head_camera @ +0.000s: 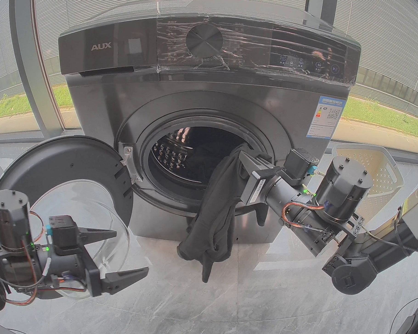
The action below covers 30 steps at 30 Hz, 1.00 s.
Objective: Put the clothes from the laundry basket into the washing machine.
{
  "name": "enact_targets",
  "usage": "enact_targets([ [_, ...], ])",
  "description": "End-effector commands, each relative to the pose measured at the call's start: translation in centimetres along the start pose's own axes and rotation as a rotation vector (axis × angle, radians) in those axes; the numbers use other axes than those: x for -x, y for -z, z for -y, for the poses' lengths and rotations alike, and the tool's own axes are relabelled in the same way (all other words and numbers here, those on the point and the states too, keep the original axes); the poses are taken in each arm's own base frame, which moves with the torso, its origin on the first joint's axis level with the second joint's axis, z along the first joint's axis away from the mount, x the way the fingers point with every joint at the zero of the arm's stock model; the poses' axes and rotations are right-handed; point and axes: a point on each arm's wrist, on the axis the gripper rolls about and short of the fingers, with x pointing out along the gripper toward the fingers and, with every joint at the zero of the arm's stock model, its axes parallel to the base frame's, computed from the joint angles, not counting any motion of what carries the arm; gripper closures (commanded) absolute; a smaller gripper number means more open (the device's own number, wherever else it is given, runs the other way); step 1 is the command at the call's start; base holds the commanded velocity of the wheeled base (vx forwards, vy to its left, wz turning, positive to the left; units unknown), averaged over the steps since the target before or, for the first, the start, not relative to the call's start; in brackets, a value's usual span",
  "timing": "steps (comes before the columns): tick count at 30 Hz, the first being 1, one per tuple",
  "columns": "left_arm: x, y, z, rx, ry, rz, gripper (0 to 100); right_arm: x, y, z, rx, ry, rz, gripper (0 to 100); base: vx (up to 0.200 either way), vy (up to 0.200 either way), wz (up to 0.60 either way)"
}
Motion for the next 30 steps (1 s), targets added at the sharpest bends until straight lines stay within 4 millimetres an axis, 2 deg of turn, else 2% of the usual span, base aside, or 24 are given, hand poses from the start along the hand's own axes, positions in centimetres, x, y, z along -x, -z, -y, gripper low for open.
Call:
enact_targets([
  [1,-6.5,1.3,-0.6,0.018,-0.005,-0.125,0,-0.3,0.5,0.0,0.002,0.019,-0.009,100,0.0,0.0,0.0],
  [6,-9.6,1.7,-0.7,0.039,-0.018,-0.098,0,-0.4,0.4,0.0,0.001,0.02,-0.003,100,0.0,0.0,0.0],
  [10,-12.5,2.9,-0.4,0.029,-0.04,-0.122,0,-0.4,0.4,-0.1,0.0,0.02,0.0,100,0.0,0.0,0.0],
  [13,-14.6,3.5,-0.9,0.028,-0.053,-0.104,0,-0.4,0.4,-0.1,-0.002,0.018,0.001,100,0.0,0.0,0.0],
  [14,-14.7,3.5,-0.9,0.027,-0.055,-0.101,0,-0.4,0.4,-0.1,-0.002,0.018,0.0,100,0.0,0.0,0.0],
  [17,-17.2,3.9,-1.4,0.042,-0.062,-0.054,0,-0.3,0.4,-0.1,-0.002,0.018,0.001,100,0.0,0.0,0.0],
  [30,-20.3,5.5,-2.0,0.066,-0.084,-0.07,0,-0.6,1.0,-0.3,-0.009,0.003,0.002,100,0.0,0.0,0.0],
])
